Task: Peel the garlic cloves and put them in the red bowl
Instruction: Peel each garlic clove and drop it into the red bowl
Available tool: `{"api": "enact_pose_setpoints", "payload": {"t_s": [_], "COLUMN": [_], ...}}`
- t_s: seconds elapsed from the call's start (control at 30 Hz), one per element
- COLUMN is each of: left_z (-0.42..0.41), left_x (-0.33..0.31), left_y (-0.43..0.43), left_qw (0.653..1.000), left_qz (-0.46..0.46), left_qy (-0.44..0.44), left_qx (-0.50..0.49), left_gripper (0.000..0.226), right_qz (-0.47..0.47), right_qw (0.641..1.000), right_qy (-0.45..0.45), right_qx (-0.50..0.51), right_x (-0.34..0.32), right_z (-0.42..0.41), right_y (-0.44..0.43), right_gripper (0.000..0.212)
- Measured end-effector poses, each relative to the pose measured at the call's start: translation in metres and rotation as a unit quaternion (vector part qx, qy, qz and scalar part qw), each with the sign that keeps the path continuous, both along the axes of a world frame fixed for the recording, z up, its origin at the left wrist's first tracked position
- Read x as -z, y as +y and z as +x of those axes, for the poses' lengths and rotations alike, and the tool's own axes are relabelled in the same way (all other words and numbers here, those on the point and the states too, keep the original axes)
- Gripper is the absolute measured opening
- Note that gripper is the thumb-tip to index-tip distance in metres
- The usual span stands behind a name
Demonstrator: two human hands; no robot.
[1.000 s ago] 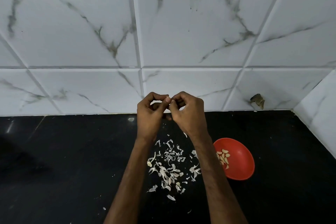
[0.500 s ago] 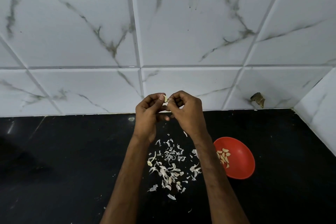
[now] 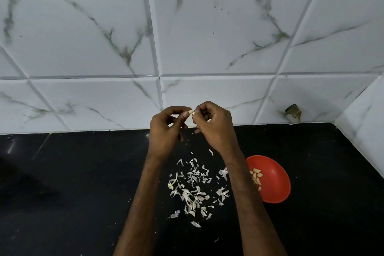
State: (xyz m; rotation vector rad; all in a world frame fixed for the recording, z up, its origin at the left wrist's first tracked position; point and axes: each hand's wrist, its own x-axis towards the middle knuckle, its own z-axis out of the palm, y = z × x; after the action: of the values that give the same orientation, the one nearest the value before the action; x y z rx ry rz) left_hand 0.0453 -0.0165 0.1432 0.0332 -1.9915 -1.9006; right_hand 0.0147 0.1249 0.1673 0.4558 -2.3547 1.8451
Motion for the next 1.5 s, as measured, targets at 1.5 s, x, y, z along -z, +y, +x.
{"api": "enact_pose_setpoints", "payload": {"t_s": [1.5], "left_z": [-0.020], "left_x": [0.076], "left_y": [0.055], "left_qw": [0.967], "left_qz": [-0.209], "left_qy": [-0.099], "left_qx": [0.103], "left_gripper": [0.018], "right_qz": [-0.552], "right_qw": [0.738], "right_qy": [-0.388], "right_qx": [0.024], "right_x": [0.117], "right_z": [0.004], "right_y": [0.041], "right_gripper": [0.049]}}
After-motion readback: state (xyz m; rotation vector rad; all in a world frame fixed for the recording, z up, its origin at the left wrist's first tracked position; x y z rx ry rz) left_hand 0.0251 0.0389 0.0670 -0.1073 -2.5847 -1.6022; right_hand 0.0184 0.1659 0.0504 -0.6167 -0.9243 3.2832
